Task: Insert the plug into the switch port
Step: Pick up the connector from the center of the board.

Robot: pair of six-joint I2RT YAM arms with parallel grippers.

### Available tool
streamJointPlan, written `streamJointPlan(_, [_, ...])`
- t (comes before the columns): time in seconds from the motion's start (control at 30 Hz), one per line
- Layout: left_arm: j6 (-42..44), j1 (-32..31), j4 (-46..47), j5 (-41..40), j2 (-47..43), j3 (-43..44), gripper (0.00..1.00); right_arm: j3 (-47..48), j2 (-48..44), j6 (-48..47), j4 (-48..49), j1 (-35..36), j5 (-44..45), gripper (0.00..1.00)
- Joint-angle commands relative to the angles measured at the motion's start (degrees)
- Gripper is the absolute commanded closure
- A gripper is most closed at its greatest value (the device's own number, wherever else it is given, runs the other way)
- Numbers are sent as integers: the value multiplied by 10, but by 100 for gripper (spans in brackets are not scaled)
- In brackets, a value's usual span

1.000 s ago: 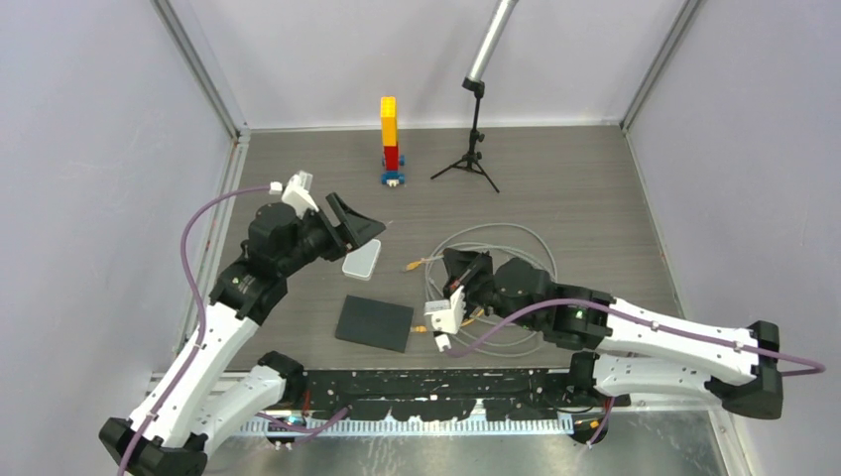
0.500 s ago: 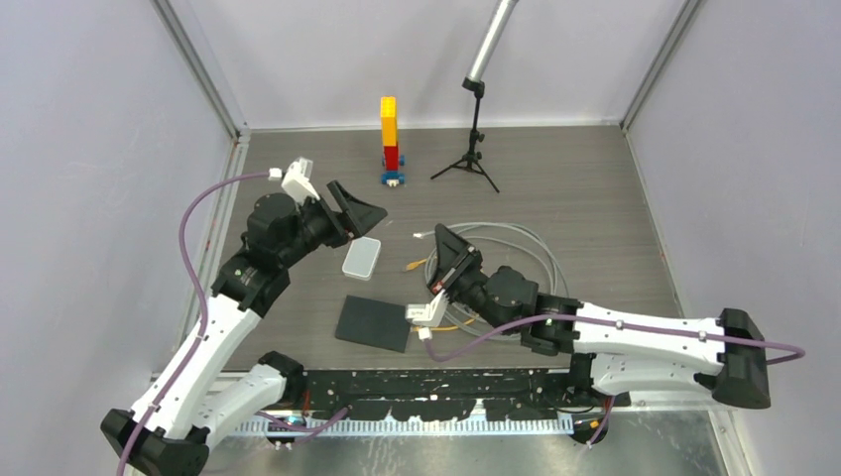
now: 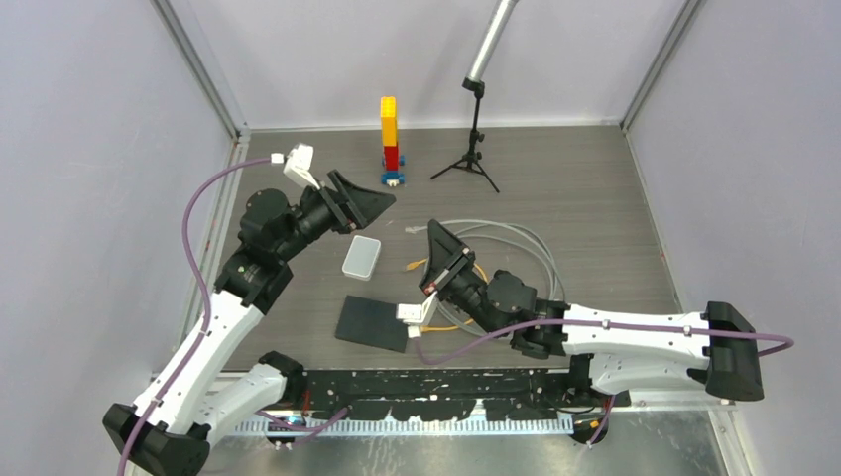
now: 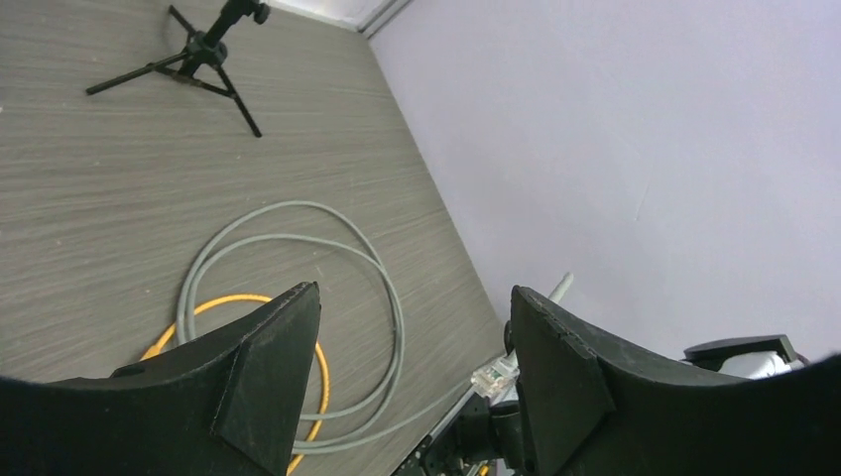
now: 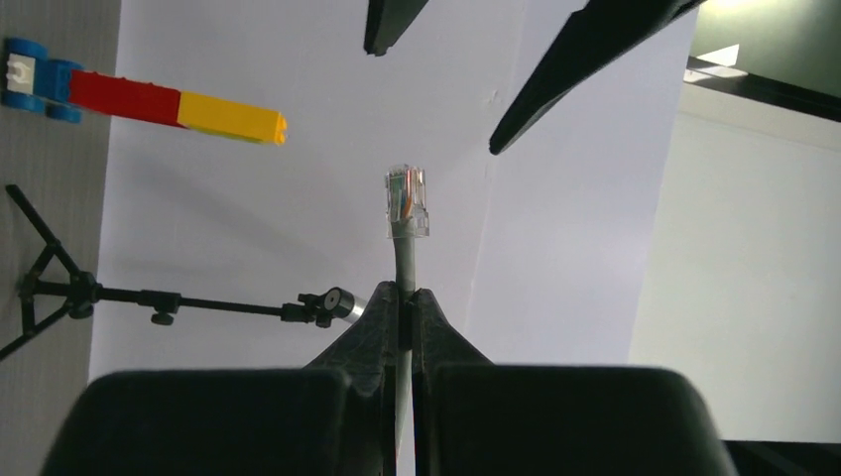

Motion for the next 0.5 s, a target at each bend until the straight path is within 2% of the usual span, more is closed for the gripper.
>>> streamJointPlan(0.0, [-13,1,72,34,2,8,28,44,-14,37,64,21,25,100])
streamJointPlan(0.1, [-25,1,89,45,-1,7,28,41,-11,31,100,31,36,100])
streamJointPlan(0.47, [-44,1,161,113,-15,-4,30,43,-48,0,107,69,16,100])
